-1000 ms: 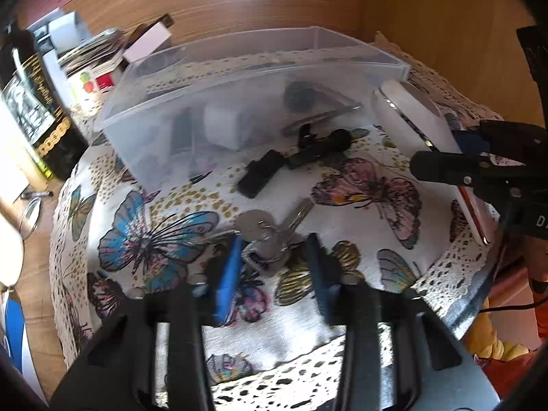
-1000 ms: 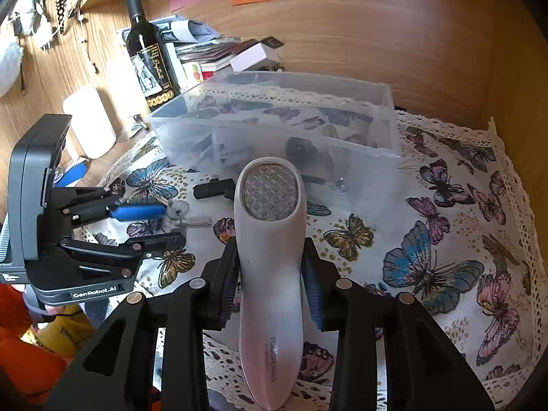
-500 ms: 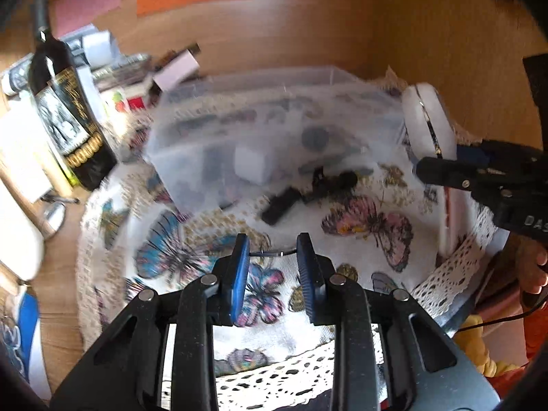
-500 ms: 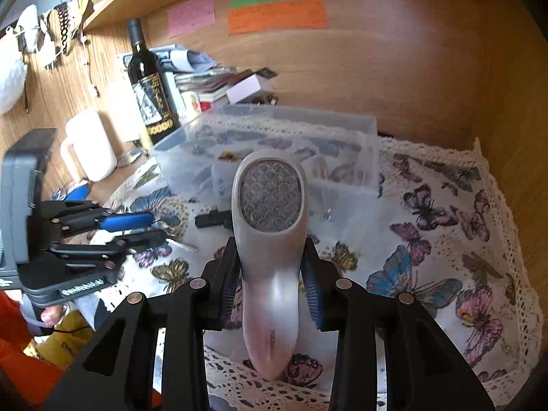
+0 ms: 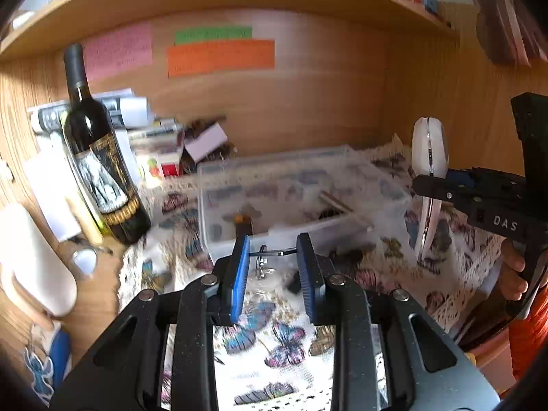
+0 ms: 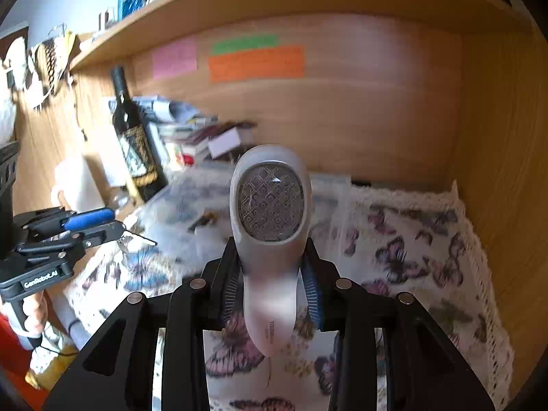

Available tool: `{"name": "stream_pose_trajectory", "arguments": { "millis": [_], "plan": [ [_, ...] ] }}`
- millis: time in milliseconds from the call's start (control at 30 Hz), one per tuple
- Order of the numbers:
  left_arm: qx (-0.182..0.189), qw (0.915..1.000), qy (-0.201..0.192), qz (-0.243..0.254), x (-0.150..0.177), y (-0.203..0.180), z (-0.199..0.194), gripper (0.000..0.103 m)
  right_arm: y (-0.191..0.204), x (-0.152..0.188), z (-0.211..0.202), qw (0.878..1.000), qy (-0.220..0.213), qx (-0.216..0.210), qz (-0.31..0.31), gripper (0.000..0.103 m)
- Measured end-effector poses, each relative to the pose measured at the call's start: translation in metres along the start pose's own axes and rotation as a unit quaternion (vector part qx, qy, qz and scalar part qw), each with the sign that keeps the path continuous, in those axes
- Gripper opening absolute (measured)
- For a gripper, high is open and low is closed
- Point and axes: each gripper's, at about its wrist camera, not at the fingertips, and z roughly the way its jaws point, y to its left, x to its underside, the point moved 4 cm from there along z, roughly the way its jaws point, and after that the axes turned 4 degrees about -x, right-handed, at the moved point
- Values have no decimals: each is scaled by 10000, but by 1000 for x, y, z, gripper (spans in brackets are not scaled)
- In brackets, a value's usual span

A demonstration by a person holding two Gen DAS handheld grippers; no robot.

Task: Organize rigid objects
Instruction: 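Grasp the key ring with the left tool, then drop the keys into the clear box with the left tool while the right tool lowers the massager in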

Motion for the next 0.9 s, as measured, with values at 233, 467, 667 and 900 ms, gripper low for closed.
{"name": "stream_pose_trajectory", "arguments": {
  "millis": [233, 467, 667, 900],
  "plan": [
    [-35, 9996, -200, -178, -29, 18, -1, 28, -7, -30, 5, 9997, -254, 14, 28, 32],
    [-136, 9991, -357, -178, -54, 28, 8, 28, -14, -47, 24, 9995, -311, 79, -59, 32],
    [-127, 9991, -329, -230, -66, 35, 29, 28, -20, -53, 47, 9997, -202, 149, -50, 32],
    [-84, 9997, 138, -193, -52, 33, 73, 28, -22, -45, 86, 9995, 252, 138, -99, 32]
  ]
}}
